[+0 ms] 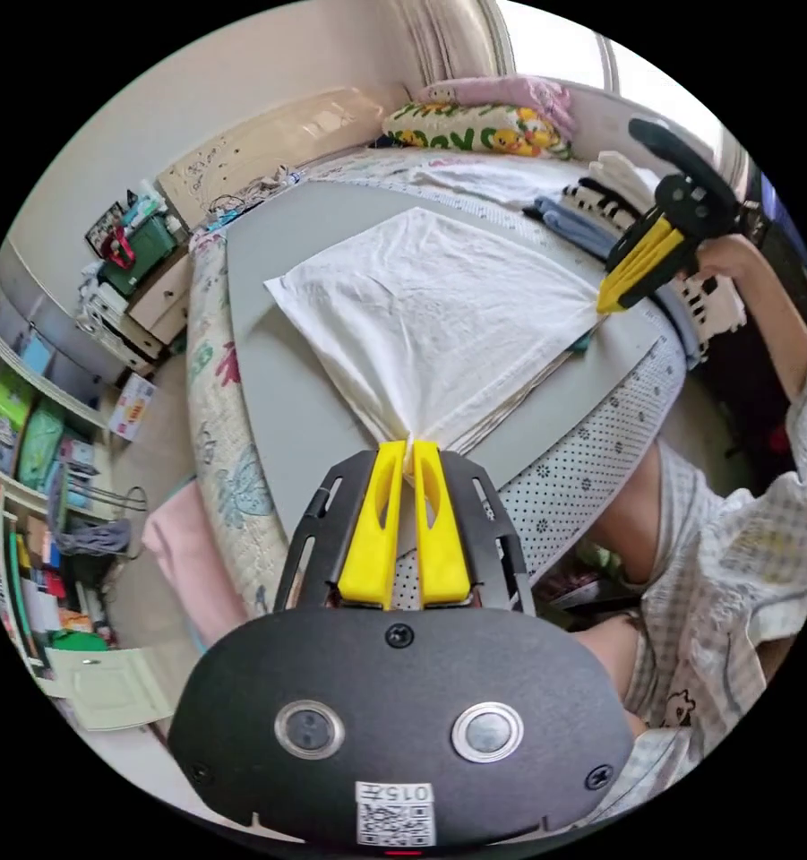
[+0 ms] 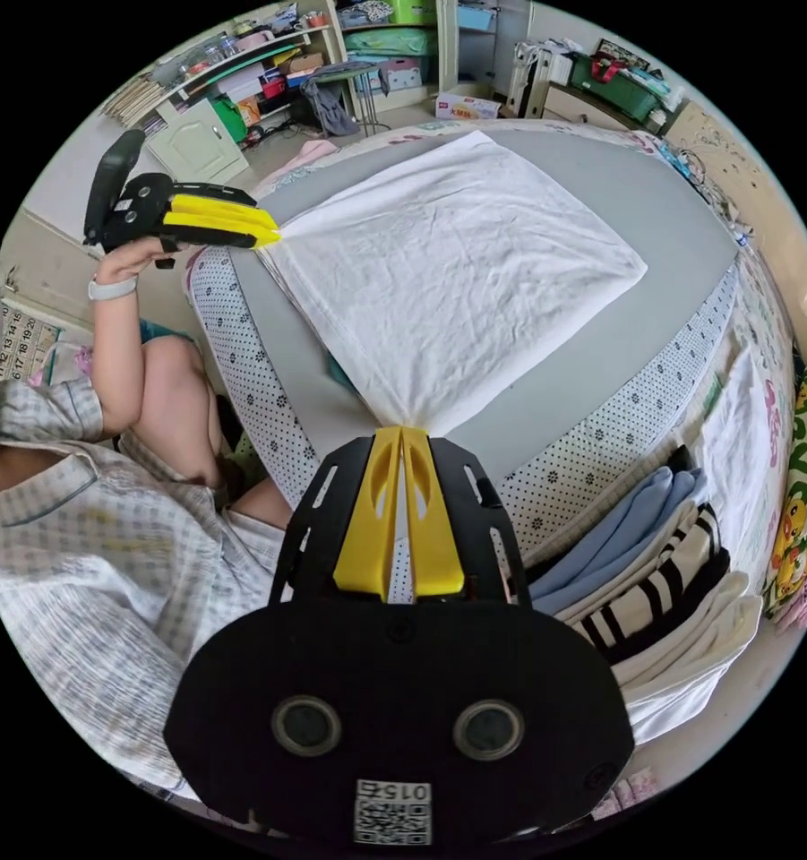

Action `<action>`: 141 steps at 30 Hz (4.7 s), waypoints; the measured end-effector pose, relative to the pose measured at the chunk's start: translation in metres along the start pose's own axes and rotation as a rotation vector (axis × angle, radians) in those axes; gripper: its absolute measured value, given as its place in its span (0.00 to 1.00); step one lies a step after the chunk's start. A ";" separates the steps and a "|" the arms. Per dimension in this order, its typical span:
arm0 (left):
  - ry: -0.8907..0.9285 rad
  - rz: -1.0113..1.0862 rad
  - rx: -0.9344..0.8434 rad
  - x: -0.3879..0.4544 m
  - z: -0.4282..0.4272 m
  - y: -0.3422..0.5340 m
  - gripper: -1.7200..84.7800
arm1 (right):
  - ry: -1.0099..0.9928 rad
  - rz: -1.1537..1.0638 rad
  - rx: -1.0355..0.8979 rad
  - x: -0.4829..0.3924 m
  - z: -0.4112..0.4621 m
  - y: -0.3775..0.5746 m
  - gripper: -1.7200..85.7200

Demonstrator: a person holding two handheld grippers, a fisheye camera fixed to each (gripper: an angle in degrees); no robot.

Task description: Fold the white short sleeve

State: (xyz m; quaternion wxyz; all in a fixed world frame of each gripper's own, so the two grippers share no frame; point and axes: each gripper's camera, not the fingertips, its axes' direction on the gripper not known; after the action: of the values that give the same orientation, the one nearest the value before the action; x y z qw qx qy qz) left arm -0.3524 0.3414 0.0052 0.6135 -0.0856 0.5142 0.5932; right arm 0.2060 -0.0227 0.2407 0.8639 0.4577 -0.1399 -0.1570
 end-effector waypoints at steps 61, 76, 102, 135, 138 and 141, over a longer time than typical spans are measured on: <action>0.436 -0.138 0.269 -0.266 0.194 0.125 0.08 | -0.120 0.319 0.570 0.060 -0.336 -0.425 0.07; 0.344 -0.570 0.524 -0.347 0.205 0.070 0.13 | -0.421 0.678 0.645 0.218 -0.433 -0.276 0.13; 0.694 -0.730 0.272 -0.489 0.343 -0.086 0.08 | -0.652 0.595 0.585 0.150 -0.482 -0.276 0.07; 0.278 -0.558 0.319 -0.442 0.220 -0.015 0.03 | -0.497 0.619 0.534 -0.170 -0.298 -0.282 0.06; 0.335 -0.512 0.442 -0.430 0.181 0.009 0.03 | -0.443 0.579 0.615 -0.225 -0.315 -0.259 0.06; 0.267 -0.374 0.511 -0.406 0.111 0.028 0.03 | -0.328 0.405 0.737 -0.312 -0.370 -0.226 0.06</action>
State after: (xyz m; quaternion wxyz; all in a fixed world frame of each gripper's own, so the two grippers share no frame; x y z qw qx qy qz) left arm -0.2225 0.1688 0.3675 0.6405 -0.0990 0.6974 0.3059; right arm 0.0317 0.2584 -0.1793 0.6230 0.6673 -0.4080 0.0051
